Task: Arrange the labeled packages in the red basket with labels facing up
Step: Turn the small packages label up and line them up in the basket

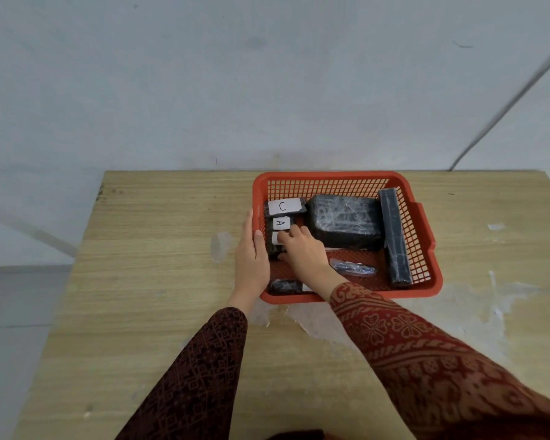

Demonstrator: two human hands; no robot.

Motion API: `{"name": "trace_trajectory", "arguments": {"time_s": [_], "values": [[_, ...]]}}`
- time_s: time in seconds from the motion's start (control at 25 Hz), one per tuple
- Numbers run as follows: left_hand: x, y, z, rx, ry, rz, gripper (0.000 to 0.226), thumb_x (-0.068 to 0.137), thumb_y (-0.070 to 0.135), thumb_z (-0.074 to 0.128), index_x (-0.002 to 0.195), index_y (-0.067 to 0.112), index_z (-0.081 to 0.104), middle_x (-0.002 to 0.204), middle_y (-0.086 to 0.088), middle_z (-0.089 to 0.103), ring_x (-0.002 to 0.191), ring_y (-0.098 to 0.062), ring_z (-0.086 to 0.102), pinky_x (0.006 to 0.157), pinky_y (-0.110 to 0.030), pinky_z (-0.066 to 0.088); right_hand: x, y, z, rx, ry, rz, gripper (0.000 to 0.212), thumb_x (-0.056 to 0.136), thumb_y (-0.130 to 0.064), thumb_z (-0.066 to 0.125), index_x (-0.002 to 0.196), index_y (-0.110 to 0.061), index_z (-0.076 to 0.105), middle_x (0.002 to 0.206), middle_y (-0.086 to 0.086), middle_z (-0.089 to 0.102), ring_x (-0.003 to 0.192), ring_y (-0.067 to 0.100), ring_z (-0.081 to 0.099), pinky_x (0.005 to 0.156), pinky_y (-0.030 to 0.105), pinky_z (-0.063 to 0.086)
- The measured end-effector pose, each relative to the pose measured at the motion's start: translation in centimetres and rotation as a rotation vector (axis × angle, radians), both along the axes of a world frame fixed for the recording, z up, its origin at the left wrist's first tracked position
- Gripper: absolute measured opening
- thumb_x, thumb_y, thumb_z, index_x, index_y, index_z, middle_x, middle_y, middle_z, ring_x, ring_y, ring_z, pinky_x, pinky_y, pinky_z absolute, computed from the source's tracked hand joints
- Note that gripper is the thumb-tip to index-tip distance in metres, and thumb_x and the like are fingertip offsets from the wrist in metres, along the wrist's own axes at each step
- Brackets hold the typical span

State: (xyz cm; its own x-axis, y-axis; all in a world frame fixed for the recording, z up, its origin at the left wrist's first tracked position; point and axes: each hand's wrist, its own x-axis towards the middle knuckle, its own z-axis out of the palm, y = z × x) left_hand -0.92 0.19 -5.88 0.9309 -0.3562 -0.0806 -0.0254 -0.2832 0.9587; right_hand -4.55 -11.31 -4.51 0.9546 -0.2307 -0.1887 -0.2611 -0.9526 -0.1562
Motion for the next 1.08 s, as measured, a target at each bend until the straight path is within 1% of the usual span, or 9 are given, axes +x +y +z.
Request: {"name": "trace_trajectory", "arguments": {"time_s": [0.12, 0.2, 0.44, 0.52, 0.6, 0.76, 0.84, 1.0, 1.08], "values": [[0.0, 0.1, -0.1, 0.000, -0.003, 0.001, 0.049, 0.104, 0.027, 0.027, 0.153, 0.023, 0.020, 0.160, 0.002, 0.026, 0.146, -0.009, 0.024, 0.120, -0.030, 0.023, -0.8, -0.7, 0.5, 0.108, -0.012, -0.037, 0.046, 0.084, -0.021, 0.067, 0.124, -0.013, 0.046, 0.121, 0.012, 0.051, 0.114, 0.030, 0.048, 0.079, 0.043, 0.053], [-0.1, 0.1, -0.1, 0.001, 0.005, -0.001, 0.049, 0.104, 0.029, 0.027, 0.153, 0.026, 0.020, 0.159, 0.002, 0.028, 0.145, -0.010, 0.026, 0.119, -0.031, 0.024, -2.5, -3.1, 1.2, 0.113, -0.013, -0.047, 0.044, 0.081, -0.018, 0.070, 0.119, -0.014, 0.048, 0.117, 0.010, 0.055, 0.110, 0.030, 0.052, 0.079, 0.042, 0.052], [0.1, 0.1, -0.3, 0.007, 0.010, -0.002, 0.049, 0.103, 0.031, 0.026, 0.152, 0.029, 0.020, 0.158, 0.000, 0.032, 0.144, -0.015, 0.031, 0.119, -0.039, 0.027, -8.3, -10.2, 2.0, -0.049, 0.315, 0.008, 0.034, 0.088, -0.014, 0.059, 0.121, -0.015, 0.053, 0.114, 0.009, 0.062, 0.104, 0.028, 0.061, 0.084, 0.043, 0.055], [0.1, 0.2, -0.4, 0.006, 0.010, -0.004, 0.049, 0.103, 0.031, 0.026, 0.152, 0.028, 0.021, 0.157, -0.002, 0.034, 0.143, -0.017, 0.034, 0.118, -0.042, 0.030, -8.1, -9.8, 2.0, -0.055, 0.285, 0.034, 0.027, 0.091, -0.017, 0.055, 0.117, -0.016, 0.055, 0.111, 0.008, 0.063, 0.100, 0.029, 0.063, 0.081, 0.044, 0.055], [0.1, 0.1, -0.3, 0.010, 0.005, -0.009, 0.049, 0.103, 0.031, 0.026, 0.152, 0.028, 0.020, 0.156, -0.004, 0.036, 0.142, -0.019, 0.036, 0.117, -0.044, 0.031, -7.4, -9.5, 2.4, 0.054, 0.193, 0.010, 0.024, 0.090, -0.021, 0.058, 0.114, -0.019, 0.057, 0.107, 0.007, 0.061, 0.096, 0.029, 0.062, 0.079, 0.043, 0.055], [0.1, 0.2, -0.2, 0.016, -0.013, -0.009, 0.049, 0.103, 0.031, 0.026, 0.152, 0.028, 0.019, 0.158, -0.001, 0.032, 0.144, -0.017, 0.032, 0.118, -0.043, 0.029, -5.7, -7.8, 2.8, 0.299, 0.099, 0.088, 0.027, 0.079, -0.016, 0.072, 0.098, -0.026, 0.055, 0.097, -0.006, 0.049, 0.085, 0.013, 0.054, 0.070, 0.026, 0.044], [0.1, 0.2, -0.2, 0.015, -0.022, -0.013, 0.049, 0.103, 0.032, 0.026, 0.152, 0.028, 0.019, 0.158, -0.001, 0.032, 0.144, -0.016, 0.033, 0.118, -0.042, 0.029, -4.9, -6.1, 2.2, 0.322, 0.095, 0.153, 0.030, 0.078, -0.011, 0.072, 0.089, -0.026, 0.049, 0.095, -0.005, 0.046, 0.082, 0.012, 0.051, 0.067, 0.026, 0.043], [0.0, 0.2, -0.1, 0.019, -0.026, -0.007, 0.050, 0.104, 0.030, 0.026, 0.153, 0.028, 0.019, 0.156, 0.001, 0.034, 0.141, -0.015, 0.036, 0.116, -0.030, 0.031, -3.6, -3.9, 0.4, 0.297, 0.031, 0.244, 0.018, 0.078, -0.005, 0.071, 0.090, -0.009, 0.059, 0.102, 0.008, 0.047, 0.093, 0.022, 0.048, 0.078, 0.032, 0.046], [0.1, 0.2, -0.1, 0.013, -0.021, -0.008, 0.050, 0.104, 0.029, 0.026, 0.153, 0.026, 0.019, 0.157, 0.000, 0.033, 0.142, -0.014, 0.035, 0.117, -0.034, 0.030, -3.4, -3.5, -0.1, 0.293, 0.012, 0.257, 0.011, 0.080, -0.005, 0.068, 0.089, -0.007, 0.062, 0.102, 0.010, 0.050, 0.095, 0.024, 0.049, 0.080, 0.033, 0.045]]}}
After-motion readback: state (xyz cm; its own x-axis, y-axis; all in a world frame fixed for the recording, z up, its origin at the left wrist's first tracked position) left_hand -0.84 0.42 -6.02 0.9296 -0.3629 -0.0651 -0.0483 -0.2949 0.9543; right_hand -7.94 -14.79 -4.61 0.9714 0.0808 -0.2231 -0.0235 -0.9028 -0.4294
